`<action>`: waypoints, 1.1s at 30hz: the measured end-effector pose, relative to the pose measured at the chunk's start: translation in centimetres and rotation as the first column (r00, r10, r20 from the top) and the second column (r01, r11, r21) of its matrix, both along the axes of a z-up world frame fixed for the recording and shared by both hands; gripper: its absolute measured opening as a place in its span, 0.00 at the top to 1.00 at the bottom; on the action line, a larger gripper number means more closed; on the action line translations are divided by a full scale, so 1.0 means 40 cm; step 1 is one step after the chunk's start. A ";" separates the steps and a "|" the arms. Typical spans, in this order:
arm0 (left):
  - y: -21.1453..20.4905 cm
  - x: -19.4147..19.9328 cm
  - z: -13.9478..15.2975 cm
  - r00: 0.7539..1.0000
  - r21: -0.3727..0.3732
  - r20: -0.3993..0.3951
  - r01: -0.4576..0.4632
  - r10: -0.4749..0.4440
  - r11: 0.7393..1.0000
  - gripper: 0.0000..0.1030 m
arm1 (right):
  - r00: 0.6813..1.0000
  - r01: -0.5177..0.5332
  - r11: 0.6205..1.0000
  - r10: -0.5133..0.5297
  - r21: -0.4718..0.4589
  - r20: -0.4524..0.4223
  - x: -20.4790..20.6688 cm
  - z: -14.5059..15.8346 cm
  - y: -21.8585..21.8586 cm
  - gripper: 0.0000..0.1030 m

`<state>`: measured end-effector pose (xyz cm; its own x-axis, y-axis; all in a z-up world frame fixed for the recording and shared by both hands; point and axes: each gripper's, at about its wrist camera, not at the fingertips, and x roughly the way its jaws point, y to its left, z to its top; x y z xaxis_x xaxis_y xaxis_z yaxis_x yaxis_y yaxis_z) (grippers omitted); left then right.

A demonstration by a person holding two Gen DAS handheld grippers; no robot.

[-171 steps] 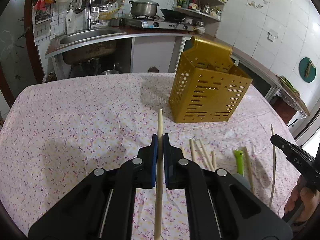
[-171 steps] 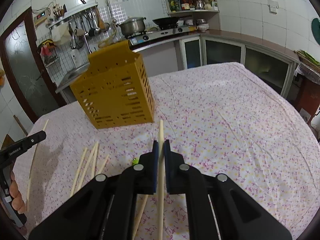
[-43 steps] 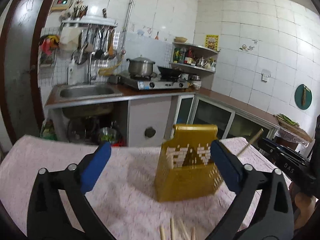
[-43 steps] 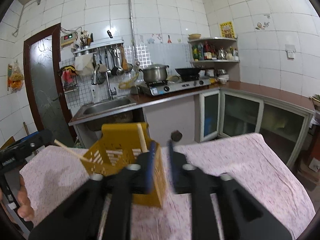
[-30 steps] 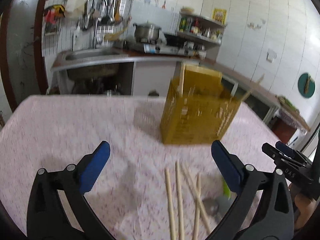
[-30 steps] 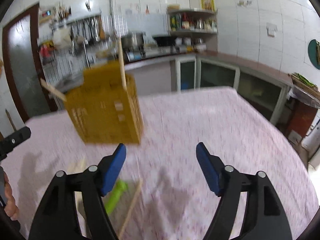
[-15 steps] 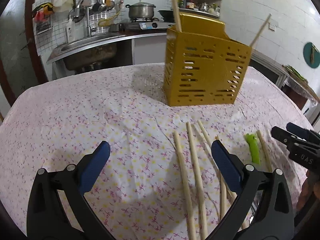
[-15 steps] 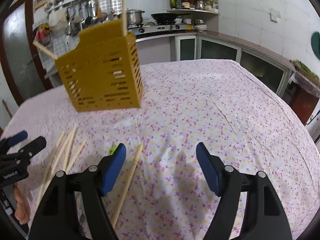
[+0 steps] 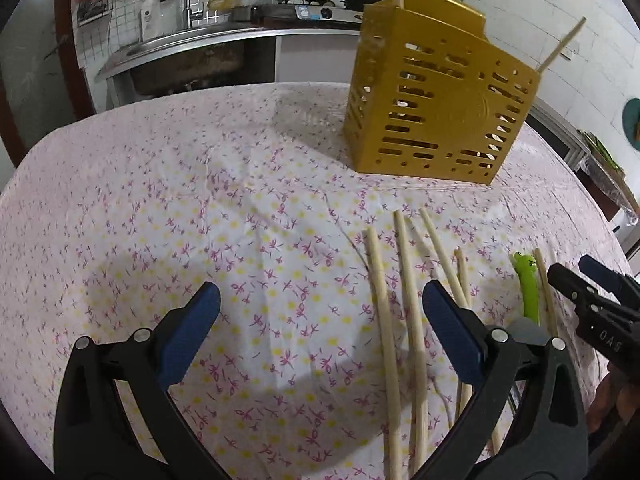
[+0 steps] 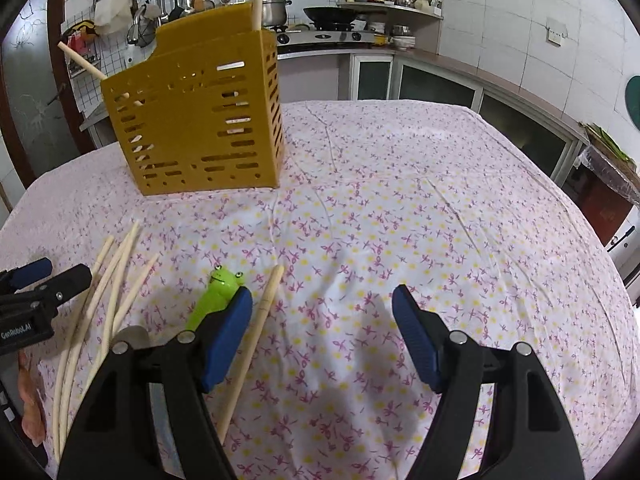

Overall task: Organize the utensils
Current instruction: 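Move both open tools back down to the loose chopsticks, then close the left tool on a chopstick while the right tool grasps another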

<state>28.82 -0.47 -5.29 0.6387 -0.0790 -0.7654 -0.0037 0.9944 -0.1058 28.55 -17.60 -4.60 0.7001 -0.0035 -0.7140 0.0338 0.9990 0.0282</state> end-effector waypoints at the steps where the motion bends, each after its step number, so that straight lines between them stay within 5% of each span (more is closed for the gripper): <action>1: -0.001 0.001 -0.002 1.000 0.002 -0.004 -0.001 0.001 1.000 0.05 | 1.000 -0.003 1.000 0.003 0.001 -0.004 0.001 -0.002 0.002 0.31; 8: -0.022 0.006 -0.002 1.000 0.051 -0.014 0.015 -0.014 0.999 0.08 | 1.000 -0.012 1.000 0.012 0.003 -0.027 0.001 -0.013 0.014 0.32; 22: -0.051 0.019 -0.006 0.998 0.091 -0.025 0.059 -0.057 0.994 0.53 | 0.997 -0.041 0.999 0.043 0.027 -0.063 0.015 -0.025 0.036 0.59; 29: -0.063 0.036 -0.004 0.997 0.103 -0.029 0.078 -0.075 0.992 0.60 | 0.996 -0.050 0.999 0.051 0.011 -0.073 0.021 -0.026 0.057 0.66; 33: -0.068 0.041 -0.002 0.996 0.105 -0.032 0.091 -0.088 0.990 0.69 | 0.995 -0.060 0.998 0.063 0.031 -0.079 0.026 -0.024 0.065 0.80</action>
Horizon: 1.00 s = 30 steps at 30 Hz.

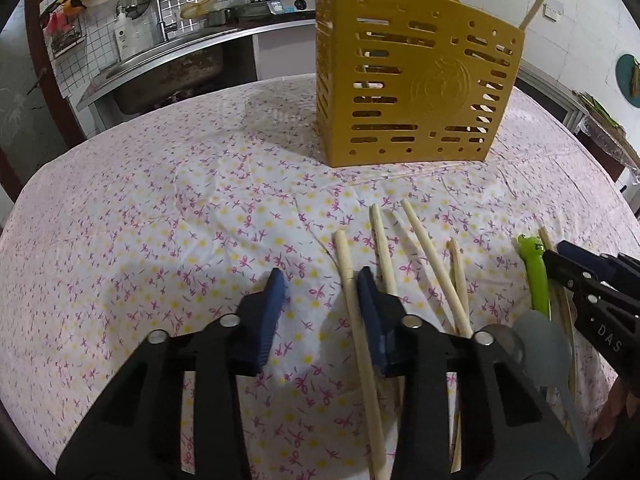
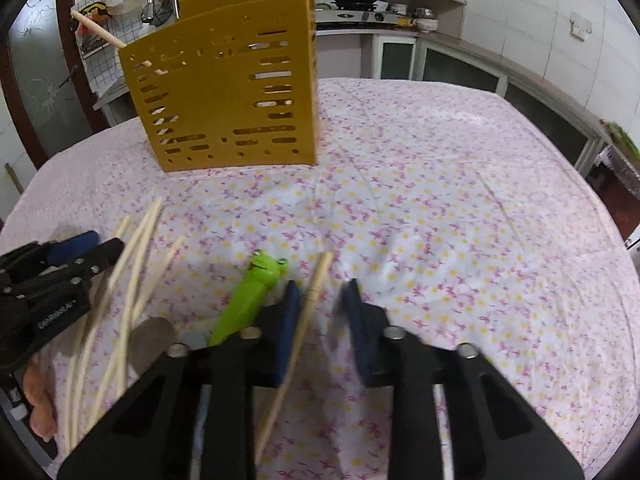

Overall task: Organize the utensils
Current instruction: 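Close the left tool on a chopstick while the right tool grasps another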

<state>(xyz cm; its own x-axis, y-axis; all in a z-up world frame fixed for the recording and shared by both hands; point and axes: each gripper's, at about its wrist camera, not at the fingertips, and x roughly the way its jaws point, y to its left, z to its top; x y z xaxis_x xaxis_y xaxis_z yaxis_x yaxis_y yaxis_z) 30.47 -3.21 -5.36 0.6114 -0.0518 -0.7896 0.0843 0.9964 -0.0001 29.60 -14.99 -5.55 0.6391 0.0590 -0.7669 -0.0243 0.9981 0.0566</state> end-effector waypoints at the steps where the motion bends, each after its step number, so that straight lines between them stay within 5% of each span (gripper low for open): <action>1: -0.001 0.000 0.000 1.000 0.001 -0.001 0.006 -0.006 1.000 0.72 | 1.000 0.002 1.000 -0.002 0.004 -0.001 0.000 0.000 0.004 0.82; 5: -0.003 -0.001 0.003 1.000 -0.009 -0.005 0.010 -0.010 1.000 0.77 | 1.000 0.003 0.999 -0.003 0.040 -0.004 0.003 0.000 -0.005 0.87; 8: 0.009 0.001 0.006 1.000 -0.051 -0.018 0.017 -0.018 0.999 0.93 | 1.000 0.005 0.999 -0.005 0.045 -0.002 0.002 0.000 -0.005 0.88; 30: 0.023 -0.020 0.036 1.000 -0.083 0.010 0.015 -0.014 0.996 0.96 | 1.000 -0.002 0.993 -0.002 0.116 0.030 -0.013 0.016 -0.036 0.89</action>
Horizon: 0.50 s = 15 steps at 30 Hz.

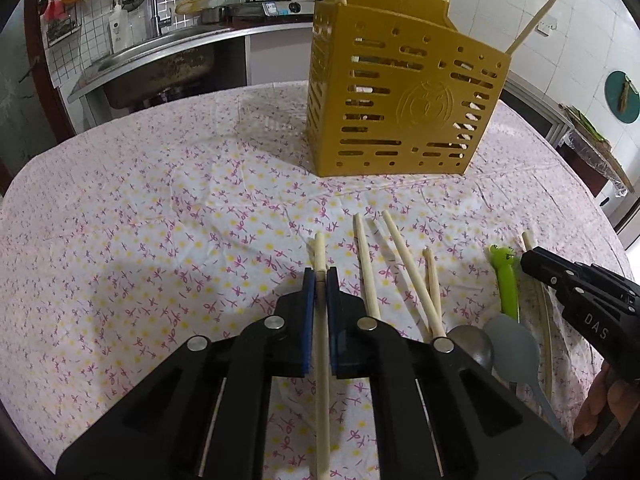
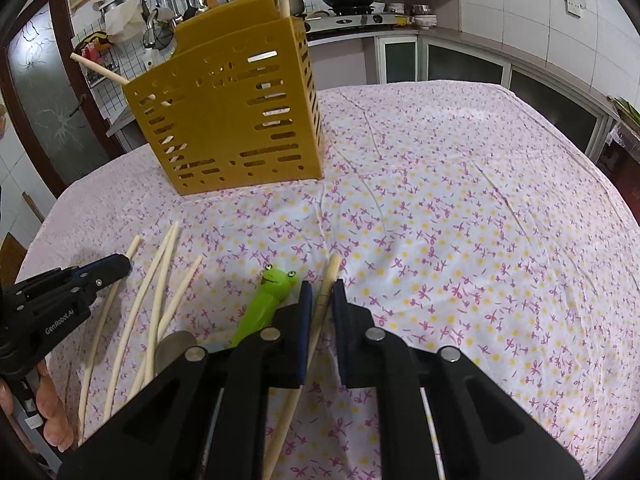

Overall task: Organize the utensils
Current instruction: 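Close the left tool on a chopstick while the right tool grasps another, then lift the left tool's chopstick off the cloth while the right tool lifts its own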

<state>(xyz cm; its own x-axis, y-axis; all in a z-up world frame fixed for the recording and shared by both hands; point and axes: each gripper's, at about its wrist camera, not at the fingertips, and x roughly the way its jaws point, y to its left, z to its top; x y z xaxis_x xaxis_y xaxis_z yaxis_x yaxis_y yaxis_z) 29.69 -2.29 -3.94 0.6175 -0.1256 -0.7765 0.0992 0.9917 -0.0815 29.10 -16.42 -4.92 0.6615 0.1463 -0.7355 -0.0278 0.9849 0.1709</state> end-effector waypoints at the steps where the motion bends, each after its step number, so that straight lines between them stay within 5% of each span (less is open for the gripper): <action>1: 0.000 -0.002 0.002 1.000 0.001 0.005 0.001 -0.001 1.000 0.96 | 1.000 -0.001 1.000 0.001 0.000 0.003 -0.002 0.002 -0.001 0.89; 15: -0.001 0.012 -0.024 0.999 0.015 -0.052 0.017 -0.016 1.000 0.96 | 0.999 -0.014 1.000 0.014 -0.017 -0.035 0.005 -0.016 0.005 0.89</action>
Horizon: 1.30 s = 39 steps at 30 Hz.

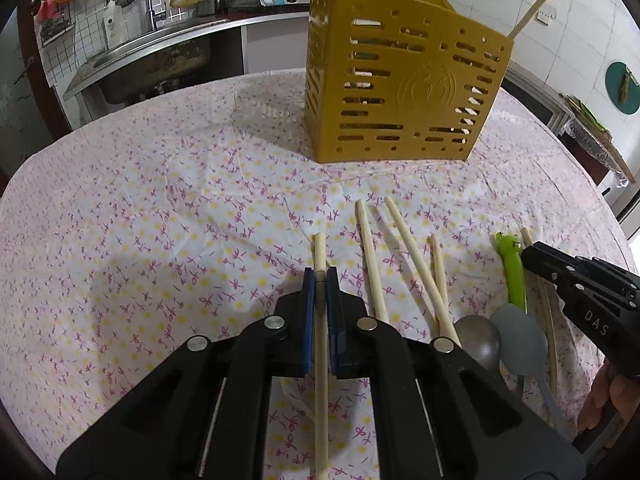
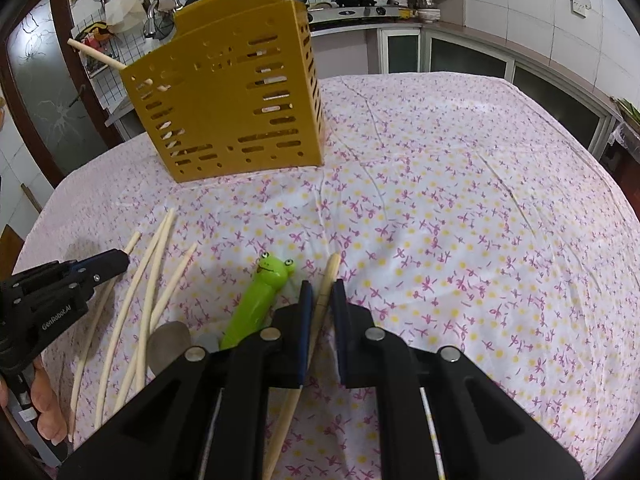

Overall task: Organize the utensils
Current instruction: 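Lift the left tool's chopstick off the cloth while the right tool lifts its own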

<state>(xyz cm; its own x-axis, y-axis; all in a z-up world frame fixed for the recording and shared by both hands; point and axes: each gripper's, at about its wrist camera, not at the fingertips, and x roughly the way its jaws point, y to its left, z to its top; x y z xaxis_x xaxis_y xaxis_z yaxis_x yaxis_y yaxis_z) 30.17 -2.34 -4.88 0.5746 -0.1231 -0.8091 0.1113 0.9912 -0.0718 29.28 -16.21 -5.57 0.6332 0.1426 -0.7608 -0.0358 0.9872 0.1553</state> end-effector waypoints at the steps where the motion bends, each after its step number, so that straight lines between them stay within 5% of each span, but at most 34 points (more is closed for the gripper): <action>1: 0.000 0.001 -0.002 1.000 -0.001 -0.002 0.000 0.000 1.000 0.96 | 1.000 -0.001 1.000 0.001 -0.002 -0.001 0.000 -0.001 0.001 0.89; 39: -0.019 0.003 -0.009 1.000 0.050 -0.006 0.011 -0.011 0.999 0.95 | 1.000 -0.003 0.991 0.002 -0.130 -0.009 -0.002 0.007 0.055 0.88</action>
<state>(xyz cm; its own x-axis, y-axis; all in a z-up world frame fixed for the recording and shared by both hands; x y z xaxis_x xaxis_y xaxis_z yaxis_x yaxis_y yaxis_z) 30.29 -3.10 -5.26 0.5685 -0.0884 -0.8179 0.1216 0.9923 -0.0227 29.20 -14.02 -5.30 0.6260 0.0437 -0.7786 -0.0377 0.9990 0.0257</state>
